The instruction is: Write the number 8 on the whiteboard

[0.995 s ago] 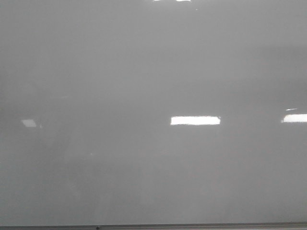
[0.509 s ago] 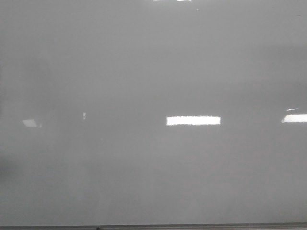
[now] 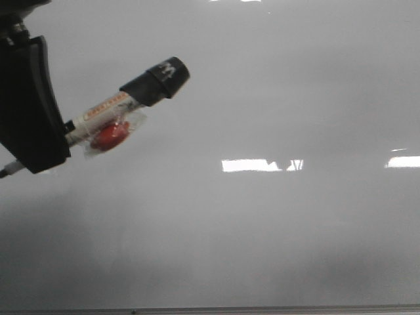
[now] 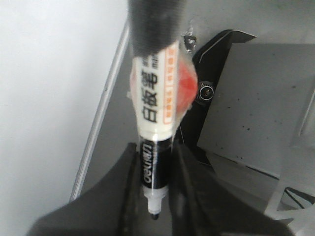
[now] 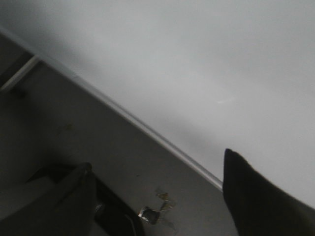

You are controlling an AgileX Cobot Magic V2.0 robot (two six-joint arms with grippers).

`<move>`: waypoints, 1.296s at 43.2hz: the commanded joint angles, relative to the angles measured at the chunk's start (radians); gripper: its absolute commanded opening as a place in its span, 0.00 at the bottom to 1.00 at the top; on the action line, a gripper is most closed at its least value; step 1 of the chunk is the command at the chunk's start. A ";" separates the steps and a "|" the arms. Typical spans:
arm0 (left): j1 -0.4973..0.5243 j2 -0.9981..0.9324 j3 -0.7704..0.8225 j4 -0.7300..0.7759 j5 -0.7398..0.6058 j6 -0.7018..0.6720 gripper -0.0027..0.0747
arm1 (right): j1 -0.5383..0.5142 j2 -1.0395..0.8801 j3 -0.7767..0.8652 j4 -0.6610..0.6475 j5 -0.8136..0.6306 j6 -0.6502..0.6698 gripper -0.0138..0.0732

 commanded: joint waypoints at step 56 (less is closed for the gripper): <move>-0.119 -0.034 -0.035 -0.042 -0.054 0.020 0.52 | 0.410 0.543 -0.406 0.325 0.112 -0.379 0.08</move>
